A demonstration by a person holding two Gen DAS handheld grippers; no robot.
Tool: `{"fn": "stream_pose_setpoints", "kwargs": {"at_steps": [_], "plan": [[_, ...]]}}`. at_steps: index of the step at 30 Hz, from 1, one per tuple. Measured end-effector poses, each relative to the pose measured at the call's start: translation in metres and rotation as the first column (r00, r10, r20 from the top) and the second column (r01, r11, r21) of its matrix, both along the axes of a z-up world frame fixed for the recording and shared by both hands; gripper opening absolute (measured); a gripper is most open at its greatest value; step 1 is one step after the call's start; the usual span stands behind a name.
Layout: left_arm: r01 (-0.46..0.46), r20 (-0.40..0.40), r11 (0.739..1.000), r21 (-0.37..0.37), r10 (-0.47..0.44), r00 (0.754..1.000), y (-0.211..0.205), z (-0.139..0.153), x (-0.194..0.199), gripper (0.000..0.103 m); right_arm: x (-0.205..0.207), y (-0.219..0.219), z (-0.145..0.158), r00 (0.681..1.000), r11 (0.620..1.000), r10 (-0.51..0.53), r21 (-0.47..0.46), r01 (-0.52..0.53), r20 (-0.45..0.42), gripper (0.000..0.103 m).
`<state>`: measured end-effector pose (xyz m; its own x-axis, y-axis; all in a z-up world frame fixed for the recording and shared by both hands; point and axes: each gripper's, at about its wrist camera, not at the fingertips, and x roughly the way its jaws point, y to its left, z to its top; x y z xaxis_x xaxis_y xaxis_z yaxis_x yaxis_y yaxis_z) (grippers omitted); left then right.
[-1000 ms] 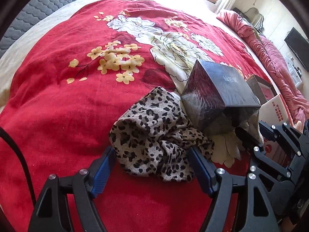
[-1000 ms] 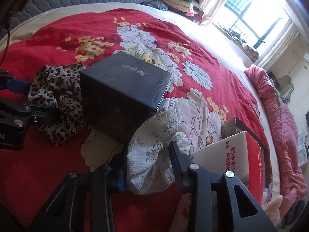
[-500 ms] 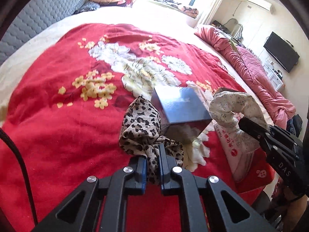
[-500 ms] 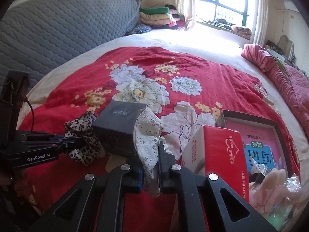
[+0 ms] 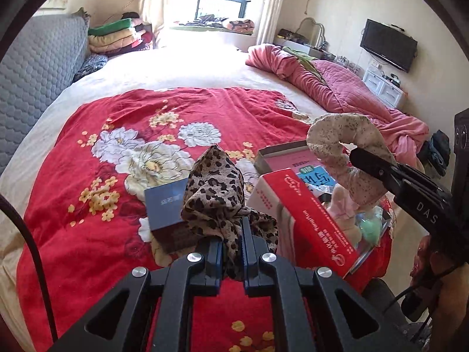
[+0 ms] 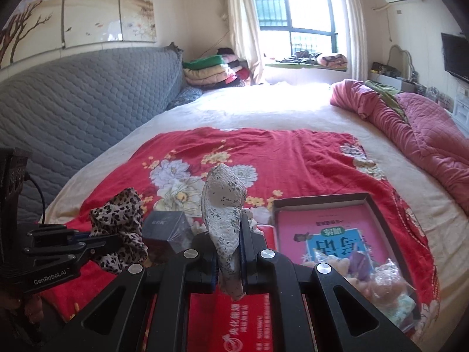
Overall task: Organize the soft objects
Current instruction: 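Carry the leopard scrunchie with the left tool while the right tool carries the white scrunchie over the tray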
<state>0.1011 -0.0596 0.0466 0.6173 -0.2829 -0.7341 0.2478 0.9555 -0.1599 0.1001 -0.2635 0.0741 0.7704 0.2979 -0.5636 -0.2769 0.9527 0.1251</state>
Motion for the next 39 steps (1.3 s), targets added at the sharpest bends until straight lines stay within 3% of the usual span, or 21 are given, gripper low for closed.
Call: {"fn": "stream_pose_setpoints", "kwargs": {"at_steps": [11, 20, 27, 34, 39], "plan": [[0.157, 0.002, 0.987, 0.042, -0.157, 0.988, -0.099, 0.015, 0.009, 0.010, -0.027, -0.129, 0.010, 0.970, 0.968, -0.243, 0.065, 0.241, 0.028, 0.011], [0.307, -0.054, 0.951, 0.042, -0.305, 0.951, -0.191, -0.001, 0.025, 0.010, -0.038, -0.200, -0.014, 0.926, 0.923, -0.378, 0.067, 0.378, -0.016, 0.011], [0.368, -0.125, 0.927, 0.080, -0.357, 0.926, -0.239, -0.033, 0.037, 0.010, -0.027, -0.213, -0.042, 0.911, 0.913, -0.406, 0.004, 0.407, -0.064, 0.011], [0.364, -0.168, 0.926, 0.104, -0.344, 0.924, -0.248, -0.053, 0.050, 0.010, -0.006, -0.201, -0.078, 0.925, 0.934, -0.356, -0.079, 0.348, -0.136, 0.012], [0.356, -0.178, 0.929, 0.106, -0.334, 0.925, -0.248, -0.059, 0.054, 0.010, 0.002, -0.193, -0.093, 0.942, 0.960, -0.279, -0.029, 0.279, -0.185, 0.015]]}}
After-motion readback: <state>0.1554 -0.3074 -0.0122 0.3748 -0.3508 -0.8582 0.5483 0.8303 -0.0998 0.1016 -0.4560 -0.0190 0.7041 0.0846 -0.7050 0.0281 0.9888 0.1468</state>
